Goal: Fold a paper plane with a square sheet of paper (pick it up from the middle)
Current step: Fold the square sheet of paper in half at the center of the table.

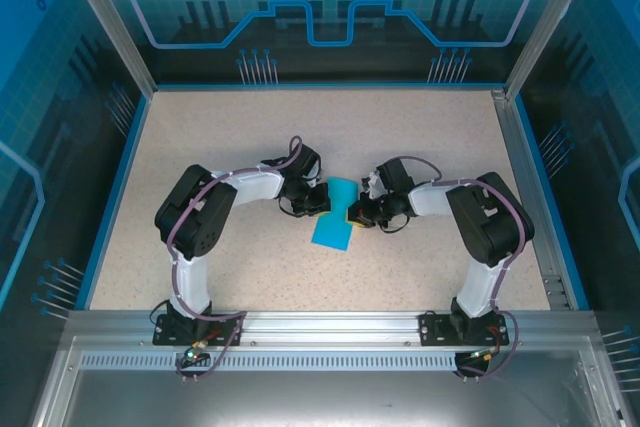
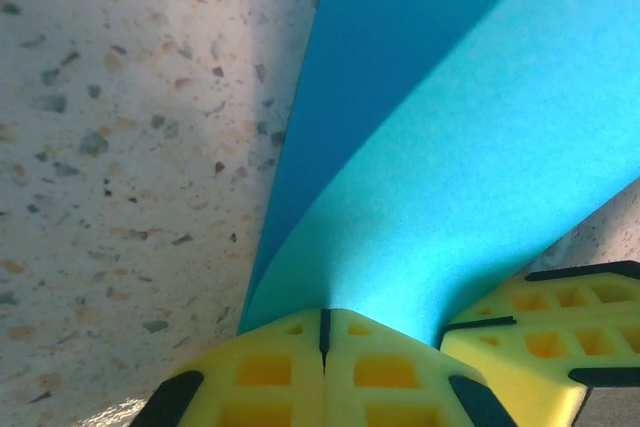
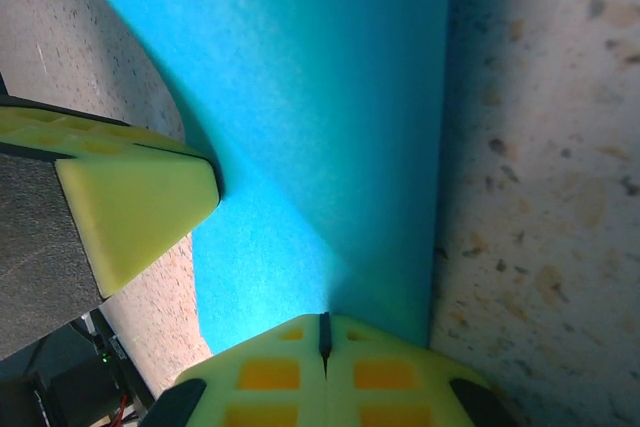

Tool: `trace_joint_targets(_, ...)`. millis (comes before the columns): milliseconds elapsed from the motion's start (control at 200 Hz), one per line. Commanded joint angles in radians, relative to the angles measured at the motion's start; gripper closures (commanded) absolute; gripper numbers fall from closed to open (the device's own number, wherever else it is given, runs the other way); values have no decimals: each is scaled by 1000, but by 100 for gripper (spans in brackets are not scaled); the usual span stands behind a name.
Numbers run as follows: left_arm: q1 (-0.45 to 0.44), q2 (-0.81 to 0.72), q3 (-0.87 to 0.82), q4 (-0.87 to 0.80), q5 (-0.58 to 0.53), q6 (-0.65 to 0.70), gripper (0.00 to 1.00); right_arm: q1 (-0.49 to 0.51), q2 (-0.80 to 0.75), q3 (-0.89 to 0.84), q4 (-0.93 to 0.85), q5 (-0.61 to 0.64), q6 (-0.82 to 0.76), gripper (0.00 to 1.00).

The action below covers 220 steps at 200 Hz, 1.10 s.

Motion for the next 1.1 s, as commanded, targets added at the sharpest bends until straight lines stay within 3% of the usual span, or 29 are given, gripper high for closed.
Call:
trace_joint_targets(0,-8,56,-26,-133,-86,26,100,-28,-57,19,-44,-28,-14,100)
trace_joint_targets(275,-8,64,-23,-124,-80,21,100,-59,12,86,-31,-49,-10,100)
trace_joint_targets(490,-9,60,-35,-120,-81,23,100,-62,92,91,-63,24,-21,100)
trace_joint_targets(845,-8,59,-47,-112,-80,26,100,-82,10,154,-82,-29,-32,100)
trace_joint_targets(1095,-9,64,-41,-104,-71,20,100,-120,115,168,-47,-62,-24,100)
